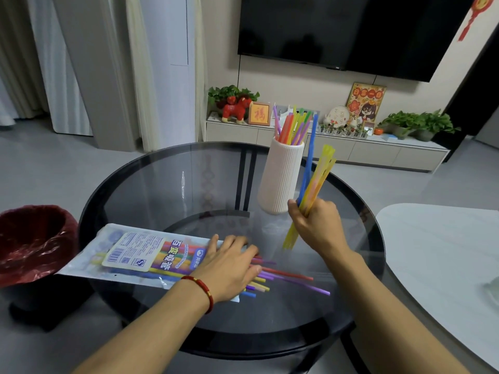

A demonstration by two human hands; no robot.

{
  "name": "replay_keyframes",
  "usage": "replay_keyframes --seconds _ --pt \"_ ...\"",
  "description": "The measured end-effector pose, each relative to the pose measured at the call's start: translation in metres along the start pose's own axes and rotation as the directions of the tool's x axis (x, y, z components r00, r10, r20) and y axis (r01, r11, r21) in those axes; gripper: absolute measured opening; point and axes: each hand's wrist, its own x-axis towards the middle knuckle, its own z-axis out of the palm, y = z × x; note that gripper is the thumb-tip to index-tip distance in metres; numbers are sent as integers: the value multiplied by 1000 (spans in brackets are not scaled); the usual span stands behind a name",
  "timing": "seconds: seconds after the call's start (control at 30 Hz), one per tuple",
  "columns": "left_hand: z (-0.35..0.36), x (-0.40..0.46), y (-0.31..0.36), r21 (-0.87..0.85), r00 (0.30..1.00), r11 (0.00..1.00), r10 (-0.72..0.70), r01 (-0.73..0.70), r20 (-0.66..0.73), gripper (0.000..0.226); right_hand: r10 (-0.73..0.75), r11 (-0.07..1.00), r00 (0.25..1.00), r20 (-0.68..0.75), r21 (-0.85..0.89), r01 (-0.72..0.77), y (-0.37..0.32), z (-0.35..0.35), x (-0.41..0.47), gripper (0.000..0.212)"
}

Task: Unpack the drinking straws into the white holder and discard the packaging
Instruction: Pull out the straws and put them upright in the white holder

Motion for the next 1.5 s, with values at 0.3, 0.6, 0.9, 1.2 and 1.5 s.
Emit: replay_keyframes --seconds 0.3,0.6,0.9,1.2,1.5 --pt "0 -1 0 -18 1000 1000 -5 5 -3 40 110 988 994 23 108 -112 14 12 -9 48" --pt "-2 -1 2 -15 1000 1000 -17 17 6 40 80 996 985 154 36 -86 13 23 -20 43" --pt "0 0 2 -38 1000 999 -14 13 -28 40 177 913 984 -18 377 -157 -12 -1 4 40" --pt "-1 16 1 -101 978 995 -45 25 -205 42 404 707 892 -204 688 -163 -42 -49 120 35" --pt "-8 19 -1 -117 973 992 -77 52 -218 42 336 902 901 -274 368 -225 -51 -26 163 38"
